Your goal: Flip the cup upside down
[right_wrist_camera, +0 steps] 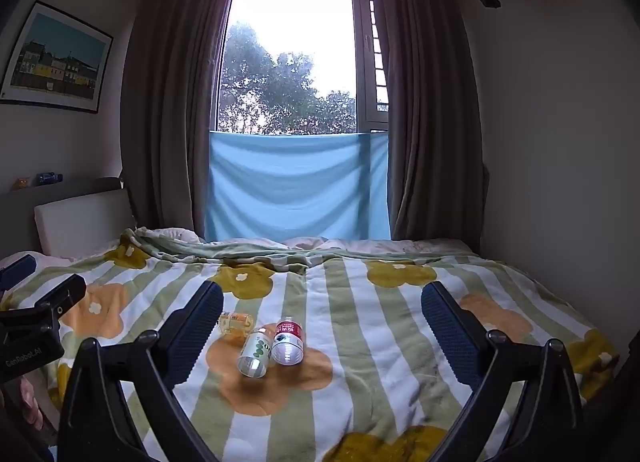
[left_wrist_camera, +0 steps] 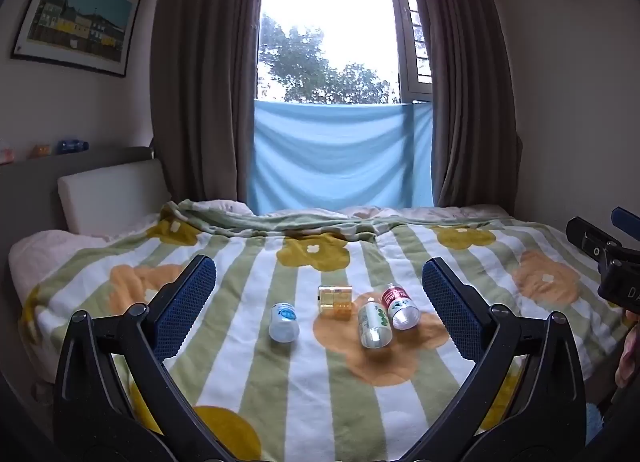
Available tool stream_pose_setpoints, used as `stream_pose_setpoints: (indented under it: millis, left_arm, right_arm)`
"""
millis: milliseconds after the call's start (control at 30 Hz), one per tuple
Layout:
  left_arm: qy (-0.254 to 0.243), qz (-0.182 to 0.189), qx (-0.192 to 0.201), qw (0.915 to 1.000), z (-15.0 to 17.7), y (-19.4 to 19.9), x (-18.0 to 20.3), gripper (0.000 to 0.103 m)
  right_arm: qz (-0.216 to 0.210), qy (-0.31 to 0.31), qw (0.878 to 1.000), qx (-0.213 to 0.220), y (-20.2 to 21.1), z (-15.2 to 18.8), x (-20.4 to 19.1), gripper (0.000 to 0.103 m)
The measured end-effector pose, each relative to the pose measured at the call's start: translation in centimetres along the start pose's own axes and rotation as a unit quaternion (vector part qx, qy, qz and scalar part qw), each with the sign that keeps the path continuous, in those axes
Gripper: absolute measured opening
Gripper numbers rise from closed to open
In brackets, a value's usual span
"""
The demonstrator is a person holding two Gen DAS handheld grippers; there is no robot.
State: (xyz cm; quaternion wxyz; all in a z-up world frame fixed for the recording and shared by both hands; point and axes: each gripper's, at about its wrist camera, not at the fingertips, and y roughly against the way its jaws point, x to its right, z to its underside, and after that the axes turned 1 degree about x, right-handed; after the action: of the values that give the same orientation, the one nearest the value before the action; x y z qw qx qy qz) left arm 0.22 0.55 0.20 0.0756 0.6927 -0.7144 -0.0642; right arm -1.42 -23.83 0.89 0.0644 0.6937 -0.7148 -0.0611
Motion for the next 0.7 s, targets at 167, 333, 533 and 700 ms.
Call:
stream_pose_setpoints:
  millis: [167,333,533,700]
  left_arm:
    - [-0.014,-0.014,0.020,0.9996,0.3,0.3,0.1,0.103]
    - [-0.014,-0.016,0.018,0.9996,0.2,0.5,0.3,0.103]
    - [-0.007,-0.016,0.015,0.9997,0.0,0.6,-0.1,0.103]
    - [-0.003,-0.016,0.011,0.9998,0.0,0.4,-0.1,0.103]
  right_arm:
    - [0.001,0.001,1.000,0.000,0.1,-0.2,-0.4,0.099]
    - [0.002,-0.002,1.000,-0.011,0.3,0.3,-0.1,0.099]
    - [0.007,-0.004,1.000,-0.010,0.6,0.8,-0.2,0.099]
    - [0.009,-0.003,1.000,-0.015,0.2,0.2,-0.5,0.099]
